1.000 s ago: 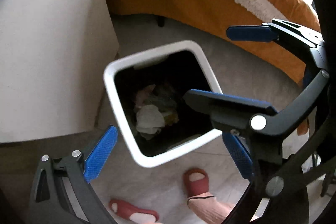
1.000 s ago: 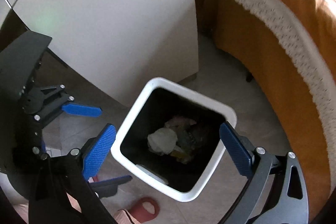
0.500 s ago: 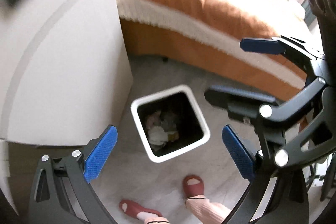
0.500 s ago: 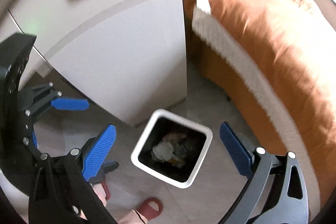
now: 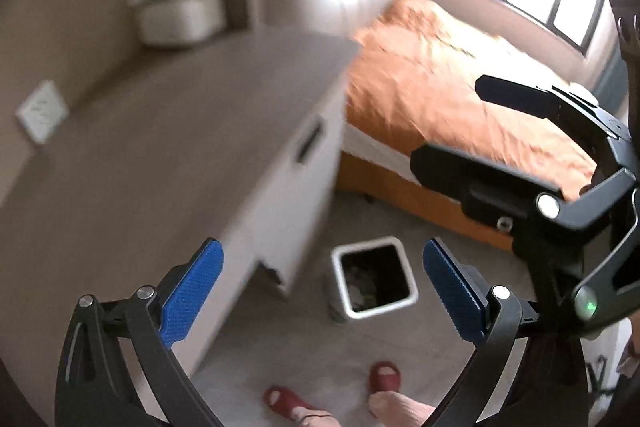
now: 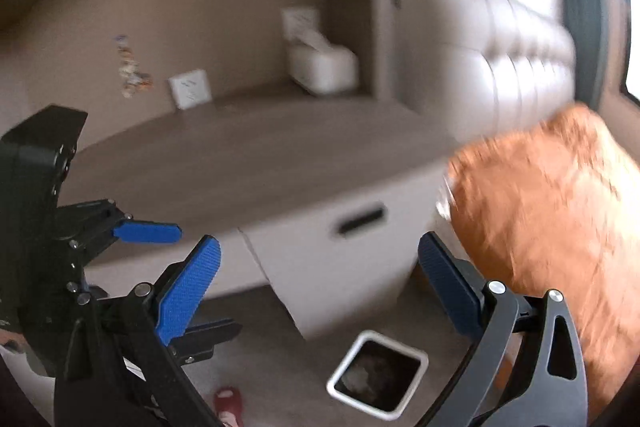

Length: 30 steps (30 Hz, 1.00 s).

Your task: Collect trash

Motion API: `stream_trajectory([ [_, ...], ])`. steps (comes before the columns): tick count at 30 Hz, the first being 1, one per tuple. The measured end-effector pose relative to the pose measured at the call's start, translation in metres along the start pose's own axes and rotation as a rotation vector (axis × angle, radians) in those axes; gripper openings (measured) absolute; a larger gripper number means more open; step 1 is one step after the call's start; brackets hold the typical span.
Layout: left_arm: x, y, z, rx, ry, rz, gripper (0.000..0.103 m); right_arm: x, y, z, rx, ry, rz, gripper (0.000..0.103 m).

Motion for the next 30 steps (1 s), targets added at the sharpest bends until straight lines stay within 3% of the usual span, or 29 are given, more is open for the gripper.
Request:
stream_trajectory([
  [3, -0.041, -0.03, -0.002, -0.014, 0.043, -0.058, 0.098, -0.007, -0.036, -0.031, -0.042, 0.06, -0.061, 0.099],
  [7, -0.096, -0.078, 0.001, 0.001, 0.087, -0.194, 0.098, -0.01, -0.082, -0.065, -0.061, 0.103, -0.149, 0.099],
  [13, -0.175, -0.131, 0.009, -0.014, 0.134, -0.302, 0.098, -0.004, -0.146, -0.107, -0.054, 0.116, -0.268, 0.099],
  [23, -0.252, -0.206, 0.029, -0.126, 0.221, -0.375, 0.098, -0.003, -0.221, -0.149, -0.096, 0.134, -0.311, 0.099],
  [25, -0.269, -0.218, 0.031, -0.141, 0.271, -0.375, 0.098, -0.003, -0.232, -0.151, -0.102, 0.144, -0.309, 0.099],
  [30, -0.29, -0.239, 0.031, -0.16, 0.299, -0.392, 0.098, -0.003, -0.252, -0.159, -0.102, 0.18, -0.278, 0.099],
])
Point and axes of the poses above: each gripper's, at about its wrist camera, not at the fingertips, and x roughly the way its jaws point, y to its right, z to its underside, the point moved 4 cm from there along x, roughly the way its jaws point, and after that the axes turned 7 degrees about z, right-handed, at the moved point
